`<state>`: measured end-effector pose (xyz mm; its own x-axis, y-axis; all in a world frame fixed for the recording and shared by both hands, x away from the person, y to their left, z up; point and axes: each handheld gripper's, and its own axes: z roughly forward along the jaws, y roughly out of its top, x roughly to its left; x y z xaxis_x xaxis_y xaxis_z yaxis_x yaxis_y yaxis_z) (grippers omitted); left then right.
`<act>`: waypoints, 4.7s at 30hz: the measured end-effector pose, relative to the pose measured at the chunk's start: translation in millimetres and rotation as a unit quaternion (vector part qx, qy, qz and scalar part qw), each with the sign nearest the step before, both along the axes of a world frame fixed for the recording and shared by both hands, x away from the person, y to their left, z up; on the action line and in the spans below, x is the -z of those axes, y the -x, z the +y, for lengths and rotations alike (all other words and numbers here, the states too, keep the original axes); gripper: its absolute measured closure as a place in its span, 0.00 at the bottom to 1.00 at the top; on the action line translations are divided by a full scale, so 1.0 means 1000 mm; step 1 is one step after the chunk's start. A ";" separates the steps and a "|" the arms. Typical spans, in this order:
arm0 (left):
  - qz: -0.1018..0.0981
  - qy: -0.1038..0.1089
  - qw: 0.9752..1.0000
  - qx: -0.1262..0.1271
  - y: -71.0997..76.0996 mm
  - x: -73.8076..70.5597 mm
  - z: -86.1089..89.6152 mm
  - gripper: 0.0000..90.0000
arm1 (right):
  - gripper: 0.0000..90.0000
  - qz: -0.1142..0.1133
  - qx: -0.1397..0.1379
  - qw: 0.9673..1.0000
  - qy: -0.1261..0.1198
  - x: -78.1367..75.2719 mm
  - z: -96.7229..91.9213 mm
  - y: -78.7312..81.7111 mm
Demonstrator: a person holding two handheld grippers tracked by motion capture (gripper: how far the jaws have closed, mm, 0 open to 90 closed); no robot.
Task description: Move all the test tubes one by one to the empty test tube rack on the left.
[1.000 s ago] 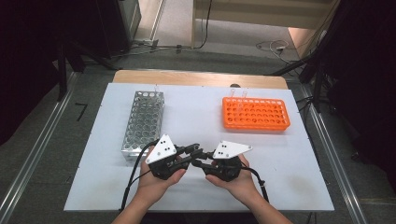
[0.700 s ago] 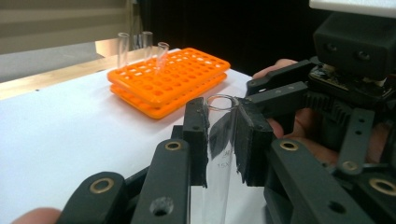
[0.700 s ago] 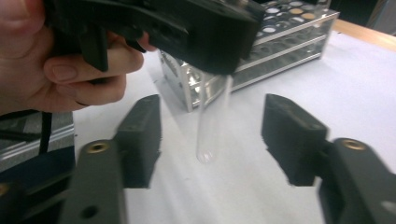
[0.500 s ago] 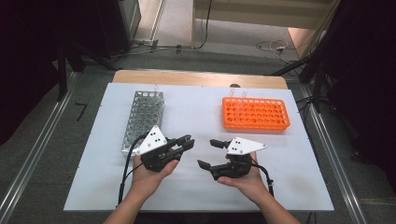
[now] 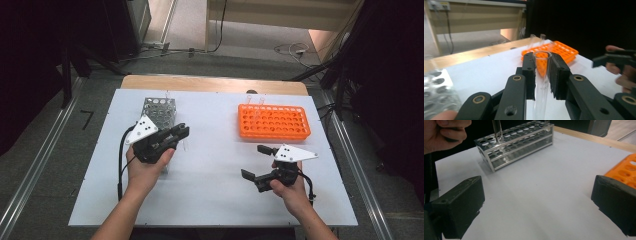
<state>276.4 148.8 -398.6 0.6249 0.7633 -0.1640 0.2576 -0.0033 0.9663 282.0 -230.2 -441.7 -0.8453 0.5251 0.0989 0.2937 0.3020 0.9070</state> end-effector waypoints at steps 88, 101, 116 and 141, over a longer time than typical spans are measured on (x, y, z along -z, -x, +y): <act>0.072 -0.089 0.978 -0.172 -0.137 0.031 0.036 0.84 | 0.00 0.013 0.014 1.000 0.002 0.013 -0.030 -0.009; 0.114 -0.115 0.972 -0.169 -0.142 0.031 0.032 0.84 | 0.00 0.012 0.015 1.000 0.003 0.013 -0.030 -0.009; 0.117 -0.113 0.975 -0.150 -0.139 0.028 0.034 0.63 | 0.00 0.014 0.019 1.000 0.003 0.014 -0.030 -0.010; 0.090 -0.029 0.992 -0.082 -0.063 0.017 0.033 0.00 | 0.00 0.015 0.035 0.999 0.008 0.015 -0.028 -0.018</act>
